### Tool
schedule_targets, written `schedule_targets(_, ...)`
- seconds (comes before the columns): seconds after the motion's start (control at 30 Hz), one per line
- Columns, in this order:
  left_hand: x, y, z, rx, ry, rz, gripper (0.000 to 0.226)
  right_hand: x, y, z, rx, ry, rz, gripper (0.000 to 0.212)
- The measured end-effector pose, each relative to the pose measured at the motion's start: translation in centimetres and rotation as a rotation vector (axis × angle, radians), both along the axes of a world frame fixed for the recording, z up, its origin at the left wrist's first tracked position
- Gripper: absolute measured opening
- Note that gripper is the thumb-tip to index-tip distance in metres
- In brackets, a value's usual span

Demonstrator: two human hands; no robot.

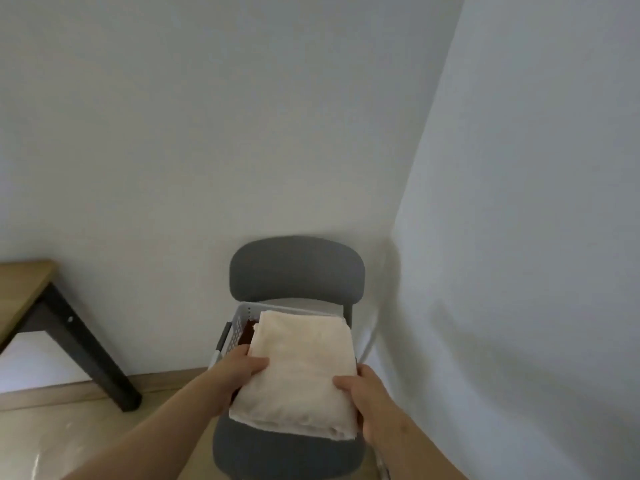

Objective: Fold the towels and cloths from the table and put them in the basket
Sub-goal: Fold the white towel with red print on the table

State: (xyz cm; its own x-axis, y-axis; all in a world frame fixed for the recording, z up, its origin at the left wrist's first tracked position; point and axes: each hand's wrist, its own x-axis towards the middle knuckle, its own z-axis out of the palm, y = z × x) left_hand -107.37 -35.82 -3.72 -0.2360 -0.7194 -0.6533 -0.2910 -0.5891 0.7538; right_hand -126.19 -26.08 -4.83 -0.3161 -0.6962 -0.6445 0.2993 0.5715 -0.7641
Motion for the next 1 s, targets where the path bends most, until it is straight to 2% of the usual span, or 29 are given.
schedule_targets(0.13,-0.5,-4.1,-1.8,0.049,-0.010,0.015,0.036,0.3,-4.3,-2.5,0.086,-0.001,0.021,0.051)
schedule_targets(0.27,-0.1,-9.6,-3.6,0.026,-0.095,0.008,0.045,0.8,-9.9,-4.1,0.118,-0.015,0.033,0.060)
schedule_targets(0.43,-0.4,-14.8,-6.7,0.003,-0.221,-0.046,0.050,1.1,-15.1,-6.9,0.162,0.022,0.035,0.055)
schedule_targets(0.57,-0.3,-17.3,-10.1,0.054,-0.298,-0.123,0.055,2.0,-17.1,-10.1,0.295,0.006,0.022,0.045)
schedule_targets(0.67,0.1,-17.9,-12.0,0.034,-0.411,-0.177,0.048,2.7,-18.2,-11.6,0.359,0.026,0.074,0.035)
schedule_targets(0.73,0.4,-17.7,-12.8,0.026,-0.479,-0.185,0.039,3.1,-18.6,-12.3,0.374,0.037,0.125,0.040)
schedule_targets(0.8,0.5,-17.5,-13.5,0.004,-0.480,-0.155,0.035,3.4,-19.0,-13.0,0.402,0.094,0.178,0.048)
schedule_targets(0.9,0.2,-17.0,-14.0,-0.081,-0.500,-0.167,0.044,3.9,-18.7,-14.4,0.438,0.221,0.267,0.061)
schedule_targets(0.97,-0.2,-16.4,-13.9,-0.183,-0.599,-0.275,0.059,4.2,-18.1,-15.0,0.429,0.366,0.366,0.064)
schedule_targets(1.0,-0.4,-15.8,-13.8,-0.258,-0.696,-0.396,0.068,4.3,-17.9,-15.0,0.414,0.463,0.384,0.058)
